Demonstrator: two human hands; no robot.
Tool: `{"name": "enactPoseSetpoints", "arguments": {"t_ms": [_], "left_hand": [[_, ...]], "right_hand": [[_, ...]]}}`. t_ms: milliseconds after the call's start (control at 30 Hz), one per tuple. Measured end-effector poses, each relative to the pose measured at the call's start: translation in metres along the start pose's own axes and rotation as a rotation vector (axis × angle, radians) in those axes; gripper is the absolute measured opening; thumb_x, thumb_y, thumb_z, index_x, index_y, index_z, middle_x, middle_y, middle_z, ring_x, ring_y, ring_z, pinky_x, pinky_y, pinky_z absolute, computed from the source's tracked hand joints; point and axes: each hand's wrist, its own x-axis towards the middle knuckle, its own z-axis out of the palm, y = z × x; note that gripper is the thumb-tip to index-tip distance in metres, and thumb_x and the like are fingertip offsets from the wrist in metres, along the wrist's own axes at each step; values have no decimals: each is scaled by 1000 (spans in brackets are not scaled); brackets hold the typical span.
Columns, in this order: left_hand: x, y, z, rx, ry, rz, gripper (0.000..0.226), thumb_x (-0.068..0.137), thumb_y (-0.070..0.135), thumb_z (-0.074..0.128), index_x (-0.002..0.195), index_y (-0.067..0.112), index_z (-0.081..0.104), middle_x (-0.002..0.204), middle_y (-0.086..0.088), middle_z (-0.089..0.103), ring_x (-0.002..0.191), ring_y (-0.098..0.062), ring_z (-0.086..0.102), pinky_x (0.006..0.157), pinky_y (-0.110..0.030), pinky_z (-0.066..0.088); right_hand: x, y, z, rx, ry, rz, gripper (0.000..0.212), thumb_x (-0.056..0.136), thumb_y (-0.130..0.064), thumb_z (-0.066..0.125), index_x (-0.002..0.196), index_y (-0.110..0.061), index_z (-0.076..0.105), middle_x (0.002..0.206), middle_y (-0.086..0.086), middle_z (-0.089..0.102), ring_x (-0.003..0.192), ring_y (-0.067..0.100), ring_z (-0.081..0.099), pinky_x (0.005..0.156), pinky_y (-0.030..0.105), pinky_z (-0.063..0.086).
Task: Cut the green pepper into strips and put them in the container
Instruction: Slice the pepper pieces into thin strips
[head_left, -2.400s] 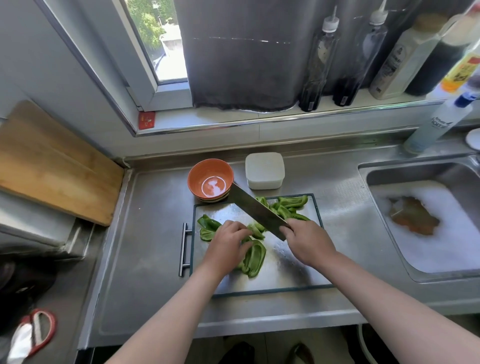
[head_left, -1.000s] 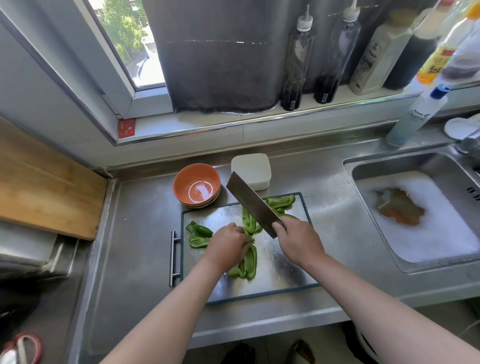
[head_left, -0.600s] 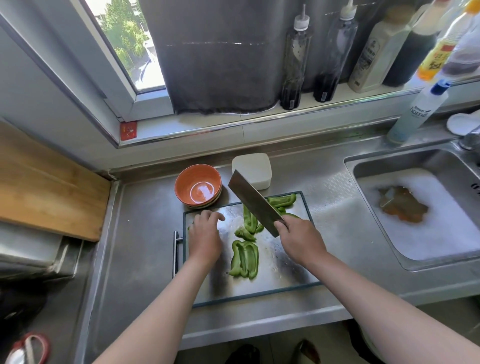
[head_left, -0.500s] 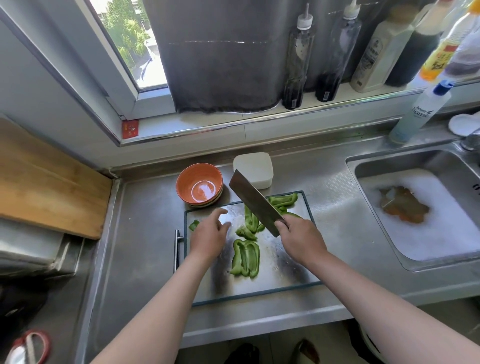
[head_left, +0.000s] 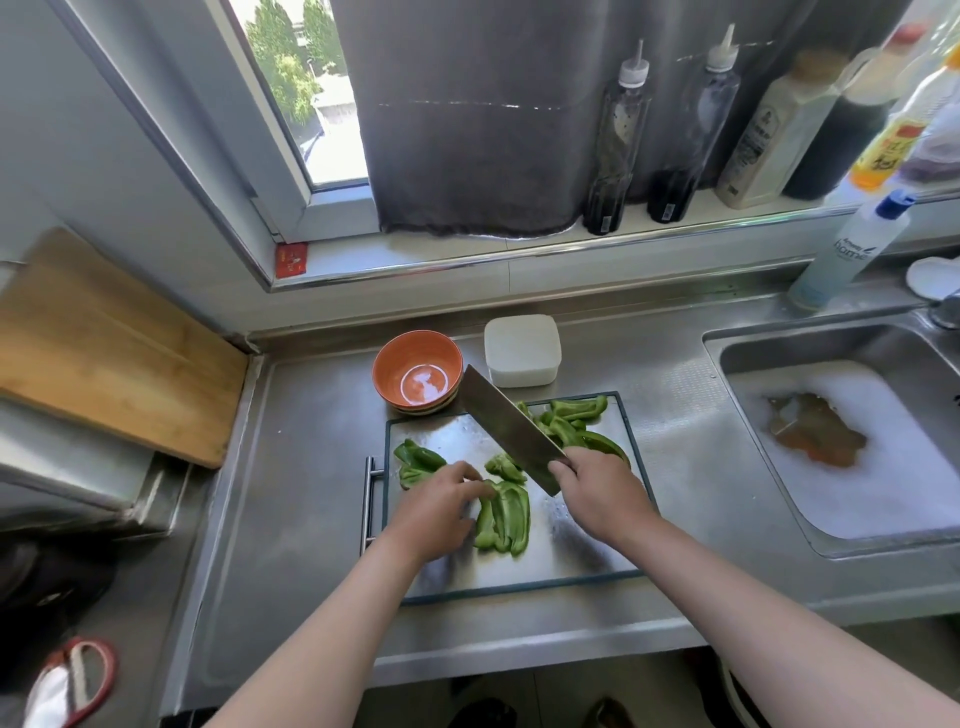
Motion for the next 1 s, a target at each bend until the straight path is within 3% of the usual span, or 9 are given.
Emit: {"name": "enactPoseSetpoints", "arguments": {"t_ms": [133, 300, 400, 500, 667, 1000], "left_hand": [[-13, -4, 9, 6, 94, -7, 26, 80, 39, 75, 103, 28, 71, 124, 8, 49, 111, -14, 48, 83, -35, 49], [-34, 1, 32, -110, 202, -36, 21, 79, 34, 78, 85, 17, 68, 119, 5, 55, 113, -12, 48, 85, -29, 47], [-41, 2, 48, -131, 347, 19, 18, 77, 11, 81, 92, 13, 72, 102, -1, 59, 97, -18, 53, 72, -35, 55], [-45, 8, 51, -110, 373, 56, 30, 75, -1, 79, 100, 15, 71, 95, 0, 63, 91, -19, 56, 63, -35, 55], [-42, 20, 43, -47, 377, 120, 39, 67, -4, 78, 100, 15, 71, 100, 0, 67, 98, -18, 57, 67, -30, 54], [-44, 15, 47, -17, 327, 98, 53, 54, -3, 87, 101, 18, 75, 98, 0, 72, 95, -19, 67, 71, -24, 56]], "right_hand": [[-6, -1, 7, -18, -54, 9, 30, 103, -35, 47, 75, -24, 53, 74, -7, 59, 77, 21, 57, 62, 33, 40], [-16, 0, 13, -58, -97, -11, 30, 103, -35, 46, 78, -20, 56, 74, -4, 59, 77, 23, 59, 60, 33, 39], [-21, 1, 15, -109, -109, -36, 30, 103, -36, 45, 83, -20, 58, 76, -2, 62, 74, 22, 60, 60, 34, 42], [-26, 3, 12, -185, -117, -93, 28, 103, -37, 44, 83, -23, 57, 75, -4, 61, 70, 20, 58, 60, 34, 44], [-34, 8, 9, -332, -107, -191, 26, 103, -39, 41, 81, -28, 48, 69, -5, 54, 66, 22, 51, 50, 32, 28], [-43, 13, 9, -498, -124, -325, 24, 104, -38, 37, 98, -26, 58, 82, 1, 64, 67, 26, 49, 56, 34, 31]]}}
